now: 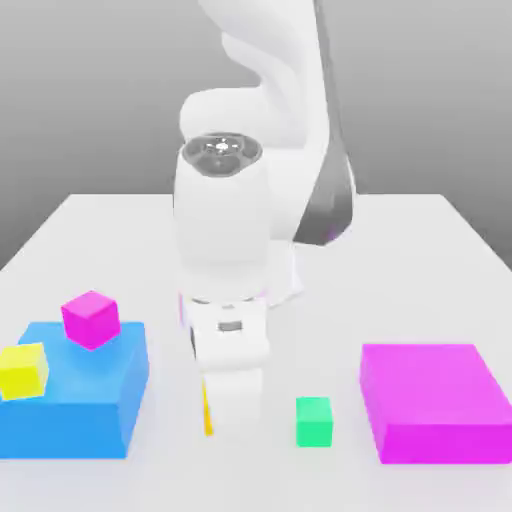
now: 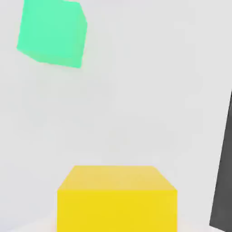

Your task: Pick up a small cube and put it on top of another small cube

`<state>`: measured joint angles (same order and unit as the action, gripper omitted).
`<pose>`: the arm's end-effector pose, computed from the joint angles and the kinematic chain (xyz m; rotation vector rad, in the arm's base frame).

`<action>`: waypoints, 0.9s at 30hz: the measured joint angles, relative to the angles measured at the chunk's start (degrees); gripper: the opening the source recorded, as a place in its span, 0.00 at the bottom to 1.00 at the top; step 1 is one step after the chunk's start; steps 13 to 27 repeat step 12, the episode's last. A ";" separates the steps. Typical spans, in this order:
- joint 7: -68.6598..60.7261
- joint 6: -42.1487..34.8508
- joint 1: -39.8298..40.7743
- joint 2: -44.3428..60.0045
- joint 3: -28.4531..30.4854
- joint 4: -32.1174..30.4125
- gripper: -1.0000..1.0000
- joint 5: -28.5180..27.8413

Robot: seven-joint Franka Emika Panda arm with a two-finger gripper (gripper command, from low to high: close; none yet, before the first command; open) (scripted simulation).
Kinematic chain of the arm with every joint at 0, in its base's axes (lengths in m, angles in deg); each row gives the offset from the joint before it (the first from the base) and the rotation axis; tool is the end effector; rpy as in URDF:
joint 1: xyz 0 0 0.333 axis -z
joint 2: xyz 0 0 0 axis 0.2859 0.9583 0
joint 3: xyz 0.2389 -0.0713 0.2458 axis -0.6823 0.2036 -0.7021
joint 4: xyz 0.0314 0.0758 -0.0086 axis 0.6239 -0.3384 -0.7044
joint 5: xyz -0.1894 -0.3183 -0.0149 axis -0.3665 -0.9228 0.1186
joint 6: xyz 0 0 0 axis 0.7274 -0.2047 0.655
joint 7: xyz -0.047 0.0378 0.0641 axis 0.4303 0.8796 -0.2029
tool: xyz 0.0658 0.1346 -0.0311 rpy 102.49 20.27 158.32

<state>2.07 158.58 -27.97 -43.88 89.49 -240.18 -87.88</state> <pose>0.4148 0.0250 0.2423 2.5470 1.8302 -0.0327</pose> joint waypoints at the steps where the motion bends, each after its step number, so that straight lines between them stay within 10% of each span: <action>1: -3.38 0.49 -2.04 -1.48 -0.46 -1.83 0.00 -0.06; 9: -18.61 12.73 -6.49 4.66 -2.44 -7.23 0.00 4.11; 10: -18.98 14.06 -6.29 6.07 -2.67 -7.21 1.00 4.59; 27: -18.98 14.05 -6.29 6.07 -2.66 -7.21 1.00 4.59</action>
